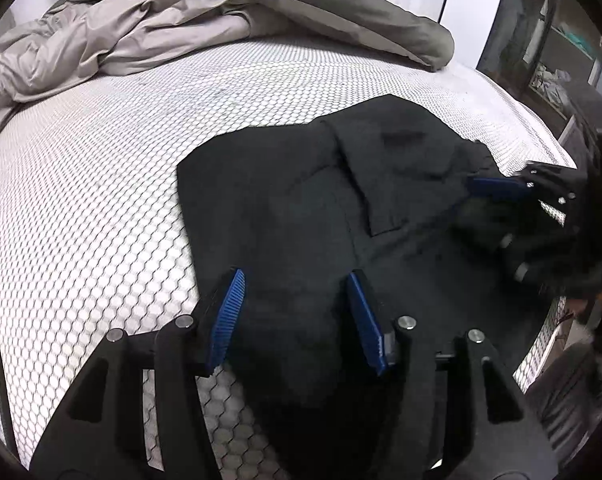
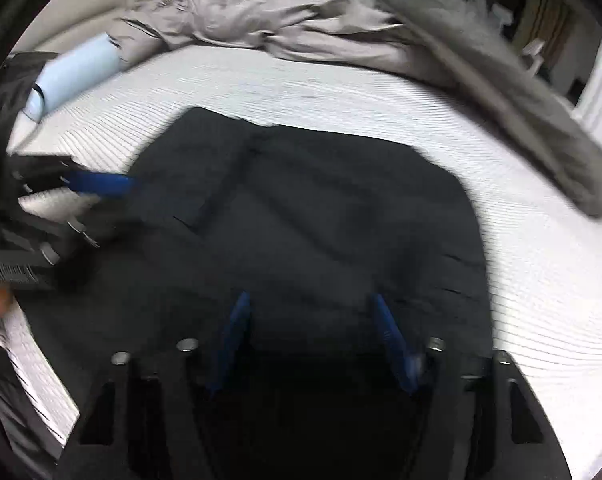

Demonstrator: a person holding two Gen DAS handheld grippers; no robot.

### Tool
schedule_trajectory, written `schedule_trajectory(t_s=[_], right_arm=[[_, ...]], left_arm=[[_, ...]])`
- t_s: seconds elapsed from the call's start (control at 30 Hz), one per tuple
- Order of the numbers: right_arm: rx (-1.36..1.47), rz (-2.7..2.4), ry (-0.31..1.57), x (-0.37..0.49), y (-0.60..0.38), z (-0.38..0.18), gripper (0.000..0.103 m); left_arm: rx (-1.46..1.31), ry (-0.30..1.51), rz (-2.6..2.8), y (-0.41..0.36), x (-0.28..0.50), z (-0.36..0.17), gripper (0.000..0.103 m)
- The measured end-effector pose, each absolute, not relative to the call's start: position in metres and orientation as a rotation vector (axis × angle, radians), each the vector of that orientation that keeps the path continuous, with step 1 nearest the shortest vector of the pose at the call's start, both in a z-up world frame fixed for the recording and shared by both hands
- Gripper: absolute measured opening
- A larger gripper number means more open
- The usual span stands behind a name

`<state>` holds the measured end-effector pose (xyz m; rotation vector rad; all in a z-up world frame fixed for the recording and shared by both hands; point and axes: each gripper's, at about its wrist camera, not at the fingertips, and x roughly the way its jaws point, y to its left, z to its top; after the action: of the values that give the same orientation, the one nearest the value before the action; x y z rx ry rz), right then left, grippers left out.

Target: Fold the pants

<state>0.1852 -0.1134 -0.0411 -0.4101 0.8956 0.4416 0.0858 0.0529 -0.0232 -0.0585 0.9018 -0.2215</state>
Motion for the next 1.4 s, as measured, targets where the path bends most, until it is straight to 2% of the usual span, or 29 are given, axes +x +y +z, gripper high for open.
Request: schedule_trajectory(t_s=[0.17, 0.37, 0.43, 0.47, 0.53, 0.63, 0.7, 0.87, 0.97, 1.07, 1.2, 1.27, 1.4], right_arm=[[-0.348, 0.415, 0.867, 0.177, -0.139, -0.03, 0.056], [-0.218, 0.509, 0.847, 0.193, -0.104, -0.007, 0.056], [-0.252, 0.512, 0.866, 0.208, -0.082, -0.016, 0.056], [-0.277, 0.51, 0.889, 0.214, -0.072, -0.024, 0.056], [-0.34, 0.501, 0.928, 0.219, -0.066, -0.038, 0.056], [-0.443, 0.439, 0.92, 0.216, -0.078, -0.043, 0.053], [-0.475, 0.38, 0.915, 0.213, -0.1, -0.04, 0.042], [-0.426, 0.369, 0.901, 0.2, -0.123, -0.029, 0.042], [-0.299, 0.448, 0.881, 0.202, -0.118, -0.013, 0.042], [-0.289, 0.45, 0.859, 0.213, -0.097, -0.007, 0.042], [-0.291, 0.46, 0.909, 0.242, -0.062, -0.024, 0.045], [-0.363, 0.416, 0.941, 0.253, -0.051, -0.04, 0.051], [-0.409, 0.376, 0.963, 0.256, -0.06, -0.04, 0.052]], left_arm=[[-0.057, 0.895, -0.178, 0.057, 0.076, -0.014, 0.052], [-0.079, 0.794, -0.214, 0.049, 0.078, 0.02, 0.051], [-0.038, 0.844, -0.202, 0.04, 0.1, 0.013, 0.05], [-0.012, 0.895, -0.195, 0.037, 0.115, 0.0, 0.044], [-0.007, 0.916, -0.199, 0.036, 0.123, -0.014, 0.044], [0.006, 0.889, -0.235, 0.045, 0.115, -0.012, 0.044], [-0.009, 0.891, -0.237, 0.052, 0.111, -0.012, 0.043], [-0.027, 0.889, -0.213, 0.062, 0.103, -0.006, 0.041], [-0.048, 0.84, -0.194, 0.063, 0.097, 0.013, 0.039], [-0.096, 0.818, -0.165, 0.069, 0.113, 0.023, 0.039], [-0.112, 0.906, -0.136, 0.071, 0.15, -0.002, 0.04], [-0.098, 0.909, -0.131, 0.068, 0.156, -0.013, 0.041], [-0.104, 0.896, -0.147, 0.075, 0.159, -0.016, 0.042]])
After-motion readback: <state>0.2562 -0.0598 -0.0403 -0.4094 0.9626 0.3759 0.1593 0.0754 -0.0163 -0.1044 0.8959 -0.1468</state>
